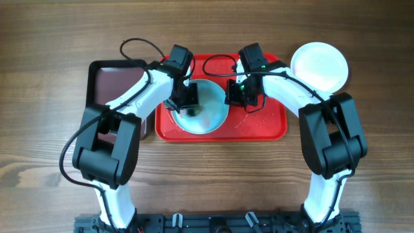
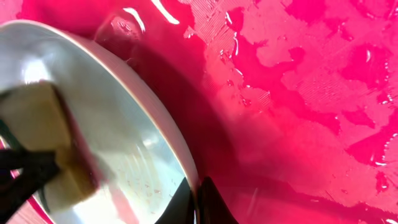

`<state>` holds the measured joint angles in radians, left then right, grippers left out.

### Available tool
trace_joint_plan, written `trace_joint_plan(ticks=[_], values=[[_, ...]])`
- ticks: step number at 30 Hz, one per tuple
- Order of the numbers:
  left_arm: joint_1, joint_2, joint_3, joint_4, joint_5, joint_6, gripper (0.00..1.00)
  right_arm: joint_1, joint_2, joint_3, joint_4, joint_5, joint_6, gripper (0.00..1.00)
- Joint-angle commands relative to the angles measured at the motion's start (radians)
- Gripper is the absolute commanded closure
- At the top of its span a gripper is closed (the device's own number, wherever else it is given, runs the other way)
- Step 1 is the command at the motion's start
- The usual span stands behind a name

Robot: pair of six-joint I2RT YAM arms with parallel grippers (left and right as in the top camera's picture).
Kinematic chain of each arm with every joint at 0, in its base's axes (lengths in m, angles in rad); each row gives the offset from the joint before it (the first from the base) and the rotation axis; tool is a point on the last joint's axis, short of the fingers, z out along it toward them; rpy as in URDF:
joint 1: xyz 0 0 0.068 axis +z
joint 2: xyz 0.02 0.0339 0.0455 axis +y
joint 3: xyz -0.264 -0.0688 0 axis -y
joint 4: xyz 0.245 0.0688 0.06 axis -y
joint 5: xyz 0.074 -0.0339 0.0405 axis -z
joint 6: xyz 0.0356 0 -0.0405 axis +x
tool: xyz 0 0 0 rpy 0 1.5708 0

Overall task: Clean dirty plates on tray and stack at the side
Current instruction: 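Scrub the held plate with the sponge in the left gripper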

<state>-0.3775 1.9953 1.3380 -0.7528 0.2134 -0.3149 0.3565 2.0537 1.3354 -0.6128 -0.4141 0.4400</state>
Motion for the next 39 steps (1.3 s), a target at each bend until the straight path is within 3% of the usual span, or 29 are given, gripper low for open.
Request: trace_joint_plan(ticks=[1, 7, 11, 17, 20, 23, 25, 31, 37, 39], values=[[-0.002, 0.014, -0.021, -0.003, 0.354, 0.257, 0.96, -0.006, 0.009, -0.002, 0.002, 0.002, 0.005, 0.96], [-0.006, 0.014, -0.021, 0.117, 0.367, 0.250, 0.96, -0.006, 0.009, -0.002, -0.001, 0.003, 0.004, 0.96], [-0.006, 0.015, -0.021, 0.181, 0.151, 0.174, 0.96, -0.006, 0.009, -0.002, -0.001, 0.003, 0.004, 0.96], [-0.006, 0.041, -0.021, 0.183, -0.092, 0.168, 0.96, -0.006, 0.009, -0.002, -0.001, 0.003, 0.003, 0.96], [-0.006, 0.070, -0.023, 0.130, -0.289, 0.044, 0.96, -0.006, 0.009, -0.002, 0.000, 0.003, 0.001, 0.96], [-0.006, 0.076, -0.024, 0.025, -0.497, -0.166, 0.96, -0.006, 0.009, -0.002, 0.001, 0.003, 0.002, 0.96], [-0.006, 0.075, -0.023, -0.021, -0.539, -0.219, 0.96, -0.006, 0.009, -0.002, 0.003, 0.003, 0.002, 0.96], [-0.018, 0.075, -0.021, -0.060, -0.475, -0.195, 0.96, -0.006, 0.009, -0.002, 0.002, 0.010, 0.005, 0.96], [-0.053, 0.075, -0.022, -0.059, 0.157, 0.055, 0.96, -0.006, 0.009, -0.002, 0.008, 0.011, 0.007, 0.96], [-0.068, 0.075, -0.022, -0.054, 0.263, 0.073, 0.96, -0.006, 0.009, -0.002, 0.008, 0.010, 0.007, 0.96]])
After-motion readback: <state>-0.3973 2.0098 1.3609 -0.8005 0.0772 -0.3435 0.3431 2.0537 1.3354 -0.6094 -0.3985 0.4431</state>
